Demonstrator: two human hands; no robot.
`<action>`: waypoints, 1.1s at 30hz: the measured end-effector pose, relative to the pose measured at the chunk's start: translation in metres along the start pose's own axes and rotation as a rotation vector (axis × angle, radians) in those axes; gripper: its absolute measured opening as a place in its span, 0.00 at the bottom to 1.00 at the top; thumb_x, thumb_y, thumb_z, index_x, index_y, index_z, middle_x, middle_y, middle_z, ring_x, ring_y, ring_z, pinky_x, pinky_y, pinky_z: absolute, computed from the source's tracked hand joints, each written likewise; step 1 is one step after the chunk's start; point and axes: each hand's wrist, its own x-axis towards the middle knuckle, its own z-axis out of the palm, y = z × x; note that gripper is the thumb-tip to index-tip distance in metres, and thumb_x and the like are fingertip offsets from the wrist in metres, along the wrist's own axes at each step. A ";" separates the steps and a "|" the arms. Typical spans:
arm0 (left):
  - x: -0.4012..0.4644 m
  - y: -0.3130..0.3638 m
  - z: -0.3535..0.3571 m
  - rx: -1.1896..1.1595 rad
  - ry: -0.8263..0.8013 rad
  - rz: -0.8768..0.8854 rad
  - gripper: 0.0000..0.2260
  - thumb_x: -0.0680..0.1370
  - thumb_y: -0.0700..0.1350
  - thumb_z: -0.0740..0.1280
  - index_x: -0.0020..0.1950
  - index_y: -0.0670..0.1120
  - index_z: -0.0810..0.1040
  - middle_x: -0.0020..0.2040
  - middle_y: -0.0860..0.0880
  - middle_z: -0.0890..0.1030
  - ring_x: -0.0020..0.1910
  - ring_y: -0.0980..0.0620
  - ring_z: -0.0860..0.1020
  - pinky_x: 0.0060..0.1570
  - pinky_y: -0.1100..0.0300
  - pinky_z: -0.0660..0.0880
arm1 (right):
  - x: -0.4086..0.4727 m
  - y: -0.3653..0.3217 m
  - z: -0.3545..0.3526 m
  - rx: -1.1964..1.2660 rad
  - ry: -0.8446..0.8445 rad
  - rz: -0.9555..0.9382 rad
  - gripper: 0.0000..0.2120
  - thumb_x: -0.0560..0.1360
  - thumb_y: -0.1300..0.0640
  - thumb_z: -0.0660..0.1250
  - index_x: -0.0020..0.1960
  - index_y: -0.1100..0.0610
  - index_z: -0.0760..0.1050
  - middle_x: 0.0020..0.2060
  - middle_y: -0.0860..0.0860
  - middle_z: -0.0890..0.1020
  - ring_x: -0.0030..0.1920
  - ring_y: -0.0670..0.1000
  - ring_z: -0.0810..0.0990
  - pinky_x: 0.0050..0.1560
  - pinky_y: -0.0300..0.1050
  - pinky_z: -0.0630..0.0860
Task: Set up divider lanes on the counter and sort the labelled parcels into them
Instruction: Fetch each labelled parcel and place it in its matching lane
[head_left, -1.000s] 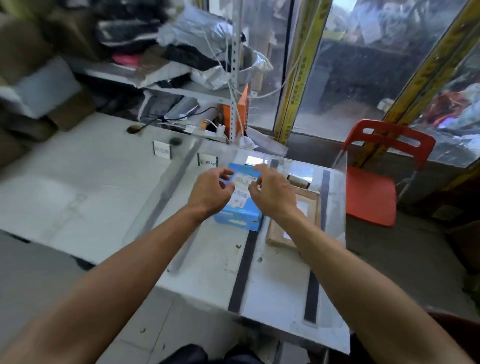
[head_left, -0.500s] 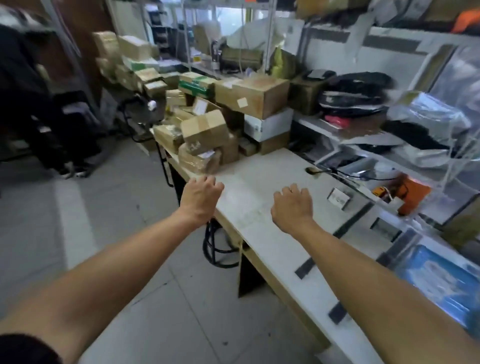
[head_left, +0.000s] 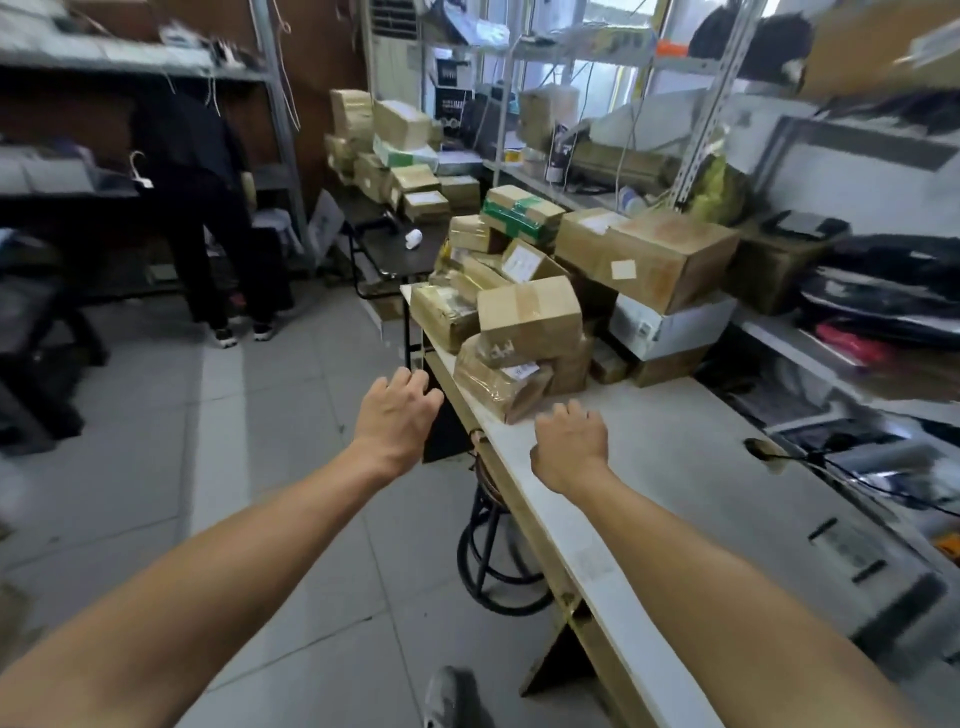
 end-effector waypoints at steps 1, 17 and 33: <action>0.017 -0.004 0.008 0.000 -0.006 0.007 0.14 0.76 0.35 0.65 0.58 0.48 0.79 0.57 0.48 0.76 0.57 0.46 0.73 0.51 0.55 0.72 | 0.018 -0.001 0.004 0.002 0.007 -0.004 0.15 0.80 0.48 0.61 0.63 0.53 0.74 0.62 0.53 0.77 0.63 0.55 0.73 0.56 0.49 0.69; 0.296 -0.021 0.101 -0.030 -0.072 0.162 0.18 0.77 0.37 0.66 0.66 0.49 0.75 0.67 0.47 0.71 0.65 0.45 0.70 0.56 0.55 0.70 | 0.256 0.058 0.048 0.185 -0.206 0.256 0.15 0.82 0.56 0.59 0.66 0.52 0.77 0.66 0.54 0.76 0.69 0.56 0.69 0.65 0.52 0.68; 0.443 -0.027 0.140 -0.890 -0.528 0.111 0.19 0.78 0.61 0.68 0.57 0.48 0.81 0.57 0.45 0.84 0.53 0.47 0.82 0.58 0.48 0.79 | 0.317 0.034 0.059 2.085 -0.186 1.255 0.26 0.77 0.38 0.61 0.65 0.57 0.72 0.57 0.59 0.79 0.53 0.58 0.79 0.55 0.54 0.80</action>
